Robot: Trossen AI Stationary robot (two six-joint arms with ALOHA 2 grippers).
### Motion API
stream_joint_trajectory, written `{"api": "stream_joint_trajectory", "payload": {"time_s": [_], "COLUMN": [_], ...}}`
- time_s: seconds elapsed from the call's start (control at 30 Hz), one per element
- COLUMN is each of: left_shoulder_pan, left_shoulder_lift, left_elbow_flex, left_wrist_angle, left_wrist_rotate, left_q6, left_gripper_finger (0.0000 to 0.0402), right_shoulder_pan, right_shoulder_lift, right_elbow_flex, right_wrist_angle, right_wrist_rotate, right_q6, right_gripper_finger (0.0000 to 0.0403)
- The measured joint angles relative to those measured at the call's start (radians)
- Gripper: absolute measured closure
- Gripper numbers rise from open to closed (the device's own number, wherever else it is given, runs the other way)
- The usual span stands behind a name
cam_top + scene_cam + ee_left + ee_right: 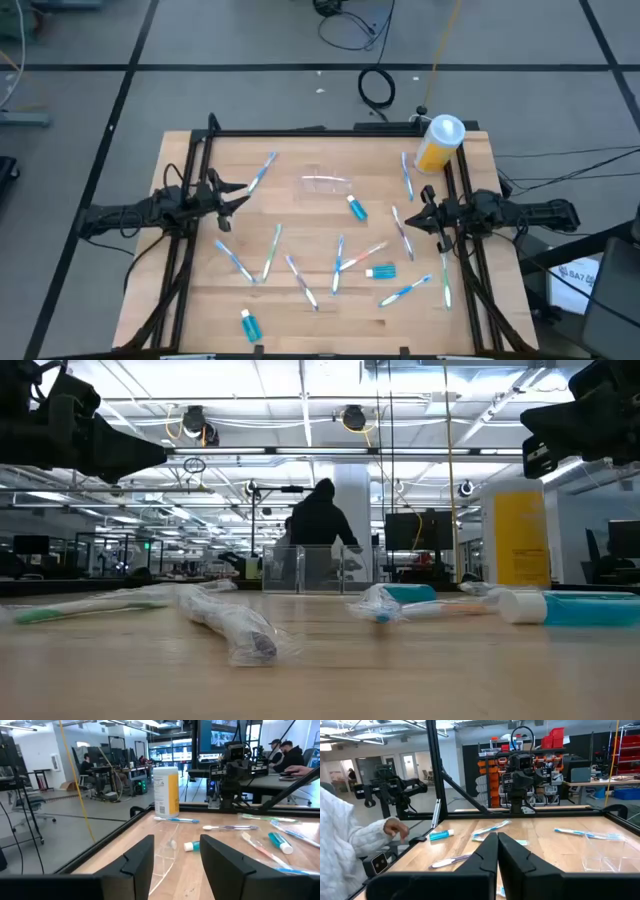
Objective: Pick & Place toothbrushing station
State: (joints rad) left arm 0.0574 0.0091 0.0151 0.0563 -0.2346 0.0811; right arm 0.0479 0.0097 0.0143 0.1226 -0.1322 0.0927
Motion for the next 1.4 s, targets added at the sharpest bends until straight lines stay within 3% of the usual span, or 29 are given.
{"api": "stream_joint_trajectory", "payload": {"time_s": [0.63,0.93,1.1,1.4], "left_shoulder_pan": [0.0,0.0,0.0,0.0], "left_shoulder_lift": [0.0,0.0,0.0,0.0], "left_elbow_flex": [0.0,0.0,-0.002,-0.002], "left_wrist_angle": [0.0,0.003,0.069,0.13], "left_wrist_rotate": [0.0,0.0,-0.002,-0.002], "left_q6": [-0.008,-0.005,0.106,0.016], "left_gripper_finger": [0.0236,0.0236,0.0236,0.0236], "right_shoulder_pan": [0.0,0.0,0.0,0.0], "right_shoulder_lift": [0.0,0.0,0.0,0.0], "right_elbow_flex": [0.0,0.0,0.0,0.0], "right_wrist_angle": [0.0,0.001,0.001,0.002], "right_wrist_rotate": [0.0,0.0,0.0,0.0], "right_q6": [0.002,0.185,0.362,0.336], "right_gripper_finger": [0.0399,0.0399,0.0399,0.0399]}}
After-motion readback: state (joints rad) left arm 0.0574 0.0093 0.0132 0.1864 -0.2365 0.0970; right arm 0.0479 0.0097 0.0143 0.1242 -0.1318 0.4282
